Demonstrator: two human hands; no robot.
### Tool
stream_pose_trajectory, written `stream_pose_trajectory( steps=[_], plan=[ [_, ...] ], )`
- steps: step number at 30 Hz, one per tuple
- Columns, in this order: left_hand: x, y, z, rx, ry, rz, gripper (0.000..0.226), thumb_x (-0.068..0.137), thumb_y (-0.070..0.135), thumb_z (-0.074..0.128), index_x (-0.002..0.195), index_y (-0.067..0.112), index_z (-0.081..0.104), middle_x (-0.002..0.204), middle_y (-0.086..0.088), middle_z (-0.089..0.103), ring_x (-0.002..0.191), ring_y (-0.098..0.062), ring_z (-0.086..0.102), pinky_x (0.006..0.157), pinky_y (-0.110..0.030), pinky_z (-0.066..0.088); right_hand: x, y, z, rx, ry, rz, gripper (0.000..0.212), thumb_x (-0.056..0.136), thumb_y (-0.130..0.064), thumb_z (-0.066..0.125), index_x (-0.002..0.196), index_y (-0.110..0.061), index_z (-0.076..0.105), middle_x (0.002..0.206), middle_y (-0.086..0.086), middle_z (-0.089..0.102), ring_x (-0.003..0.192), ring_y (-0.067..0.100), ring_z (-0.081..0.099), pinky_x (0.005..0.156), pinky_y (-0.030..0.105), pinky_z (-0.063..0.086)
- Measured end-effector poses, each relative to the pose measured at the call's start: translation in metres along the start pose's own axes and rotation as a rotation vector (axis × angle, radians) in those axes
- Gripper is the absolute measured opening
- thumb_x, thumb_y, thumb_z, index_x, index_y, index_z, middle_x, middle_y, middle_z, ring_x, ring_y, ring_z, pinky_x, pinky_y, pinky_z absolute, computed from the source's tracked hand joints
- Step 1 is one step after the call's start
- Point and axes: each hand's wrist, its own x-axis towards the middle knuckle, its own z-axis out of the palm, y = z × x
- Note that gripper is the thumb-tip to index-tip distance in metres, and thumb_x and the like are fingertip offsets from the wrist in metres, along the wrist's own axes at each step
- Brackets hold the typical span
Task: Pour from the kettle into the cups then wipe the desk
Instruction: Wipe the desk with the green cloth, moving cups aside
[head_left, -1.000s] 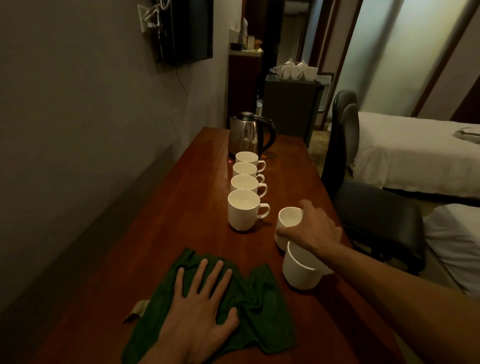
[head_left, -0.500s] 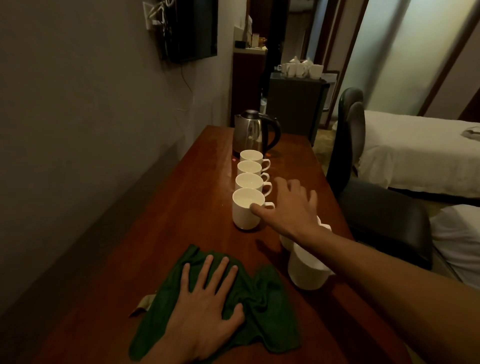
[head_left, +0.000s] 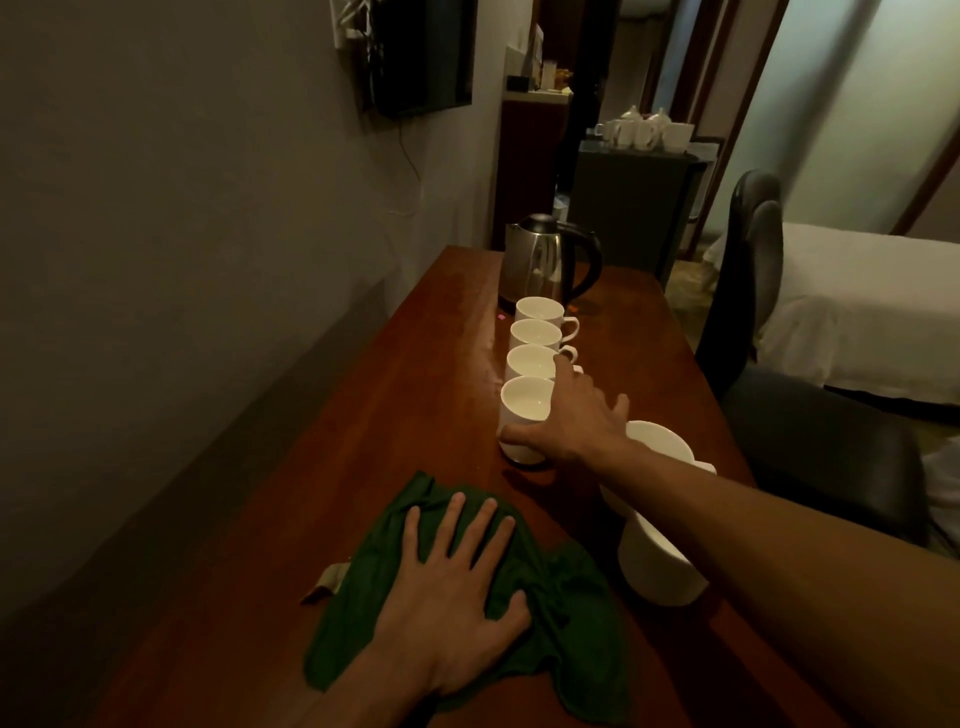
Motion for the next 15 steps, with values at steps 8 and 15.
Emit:
stream_pose_trajectory(
  steps=[8,15],
  plan=[
    [0.006,-0.001,0.002,-0.010,0.003,0.003,0.078,0.091,0.073,0.009,0.158,0.040,-0.011,0.165,0.013,-0.022,0.148,-0.017,-0.033,0.117,-0.060,-0.019,0.006,0.001,0.010,0.150,0.049,-0.011,0.120,0.061,-0.078,0.071,0.153,-0.034,0.008,0.154,0.002,0.042,0.139,0.031,0.042,0.112,0.071,0.014],
    [0.016,-0.001,0.007,-0.032,0.024,-0.010,0.078,0.091,0.074,0.011,0.159,0.039,-0.006,0.167,0.012,-0.017,0.150,-0.018,-0.029,0.116,-0.061,-0.017,0.008,-0.001,-0.007,0.145,0.078,-0.114,0.106,0.067,-0.059,0.082,0.151,-0.035,0.022,0.146,0.005,0.051,0.126,0.032,0.053,0.095,0.048,0.049]
  ],
)
